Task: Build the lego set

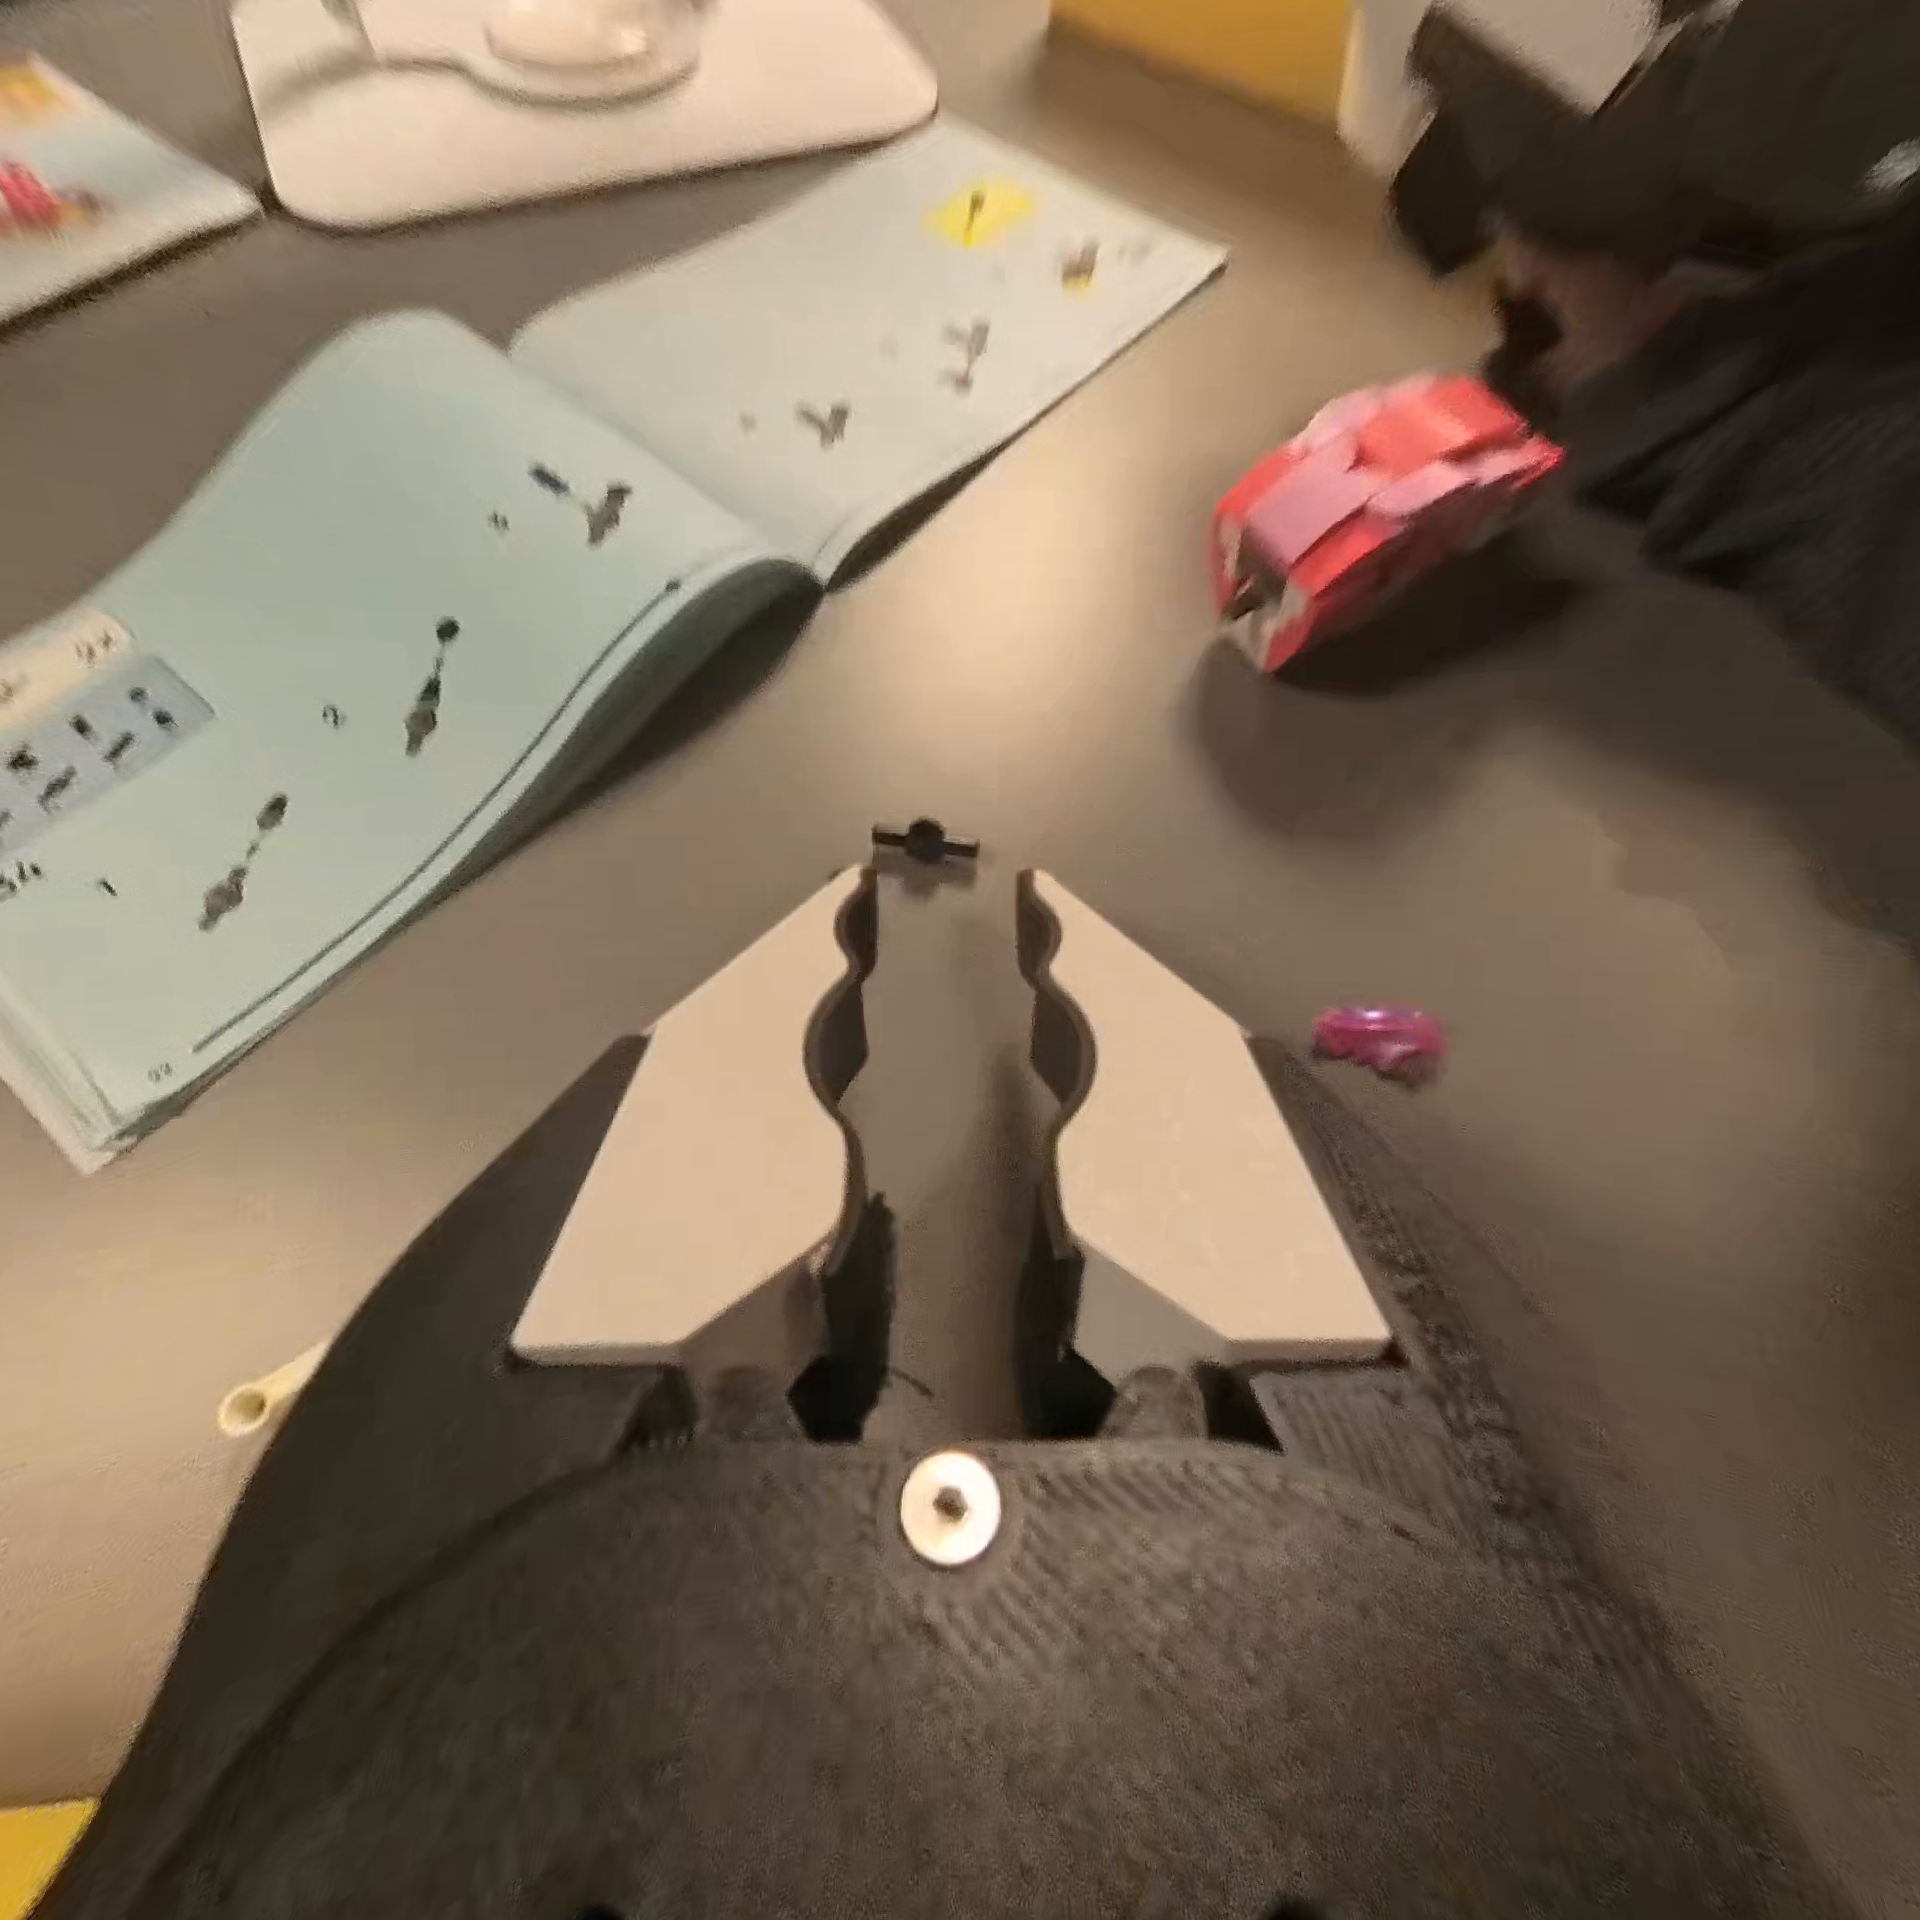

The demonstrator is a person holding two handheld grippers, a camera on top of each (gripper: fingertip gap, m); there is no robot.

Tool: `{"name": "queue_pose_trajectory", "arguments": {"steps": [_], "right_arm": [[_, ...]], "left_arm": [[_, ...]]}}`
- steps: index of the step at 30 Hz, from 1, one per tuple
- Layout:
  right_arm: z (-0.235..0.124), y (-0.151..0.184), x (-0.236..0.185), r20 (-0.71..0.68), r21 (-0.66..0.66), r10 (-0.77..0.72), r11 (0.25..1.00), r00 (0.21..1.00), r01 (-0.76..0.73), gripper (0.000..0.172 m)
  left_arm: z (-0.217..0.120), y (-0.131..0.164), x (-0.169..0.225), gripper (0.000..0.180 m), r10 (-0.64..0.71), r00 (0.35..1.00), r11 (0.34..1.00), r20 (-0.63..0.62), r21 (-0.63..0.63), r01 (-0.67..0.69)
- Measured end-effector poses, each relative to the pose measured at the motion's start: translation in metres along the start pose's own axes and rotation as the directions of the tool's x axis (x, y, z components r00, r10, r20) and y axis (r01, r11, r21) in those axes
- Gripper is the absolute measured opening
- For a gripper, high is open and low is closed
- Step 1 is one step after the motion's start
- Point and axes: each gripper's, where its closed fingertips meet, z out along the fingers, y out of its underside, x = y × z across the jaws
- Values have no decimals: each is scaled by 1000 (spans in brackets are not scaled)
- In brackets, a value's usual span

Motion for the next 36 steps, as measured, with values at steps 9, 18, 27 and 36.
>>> {"name": "queue_pose_trajectory", "arguments": {"steps": [9, 18, 27, 36], "right_arm": [[-1, -3, -3, 11, 14, -14, 1000, 1000, 13, 0], [-3, -6, -2, 3, 21, -22, 1000, 1000, 22, 0], [-24, -65, -33, 175, 153, 8, 988, 984, -35, 0], [-62, -129, -118, 674, 7, 271, 928, 688, -372, 5]], "left_arm": [[8, 18, -23, 16, -60, 997, 993, 42, -102, 64], [9, 18, -19, 7, -5, 1000, 993, 21, -115, 8], [-36, -21, 12, 7, 328, 934, 912, 139, 210, -352], [-68, -50, 12, 6, 437, 839, 759, 324, 369, -537]]}}
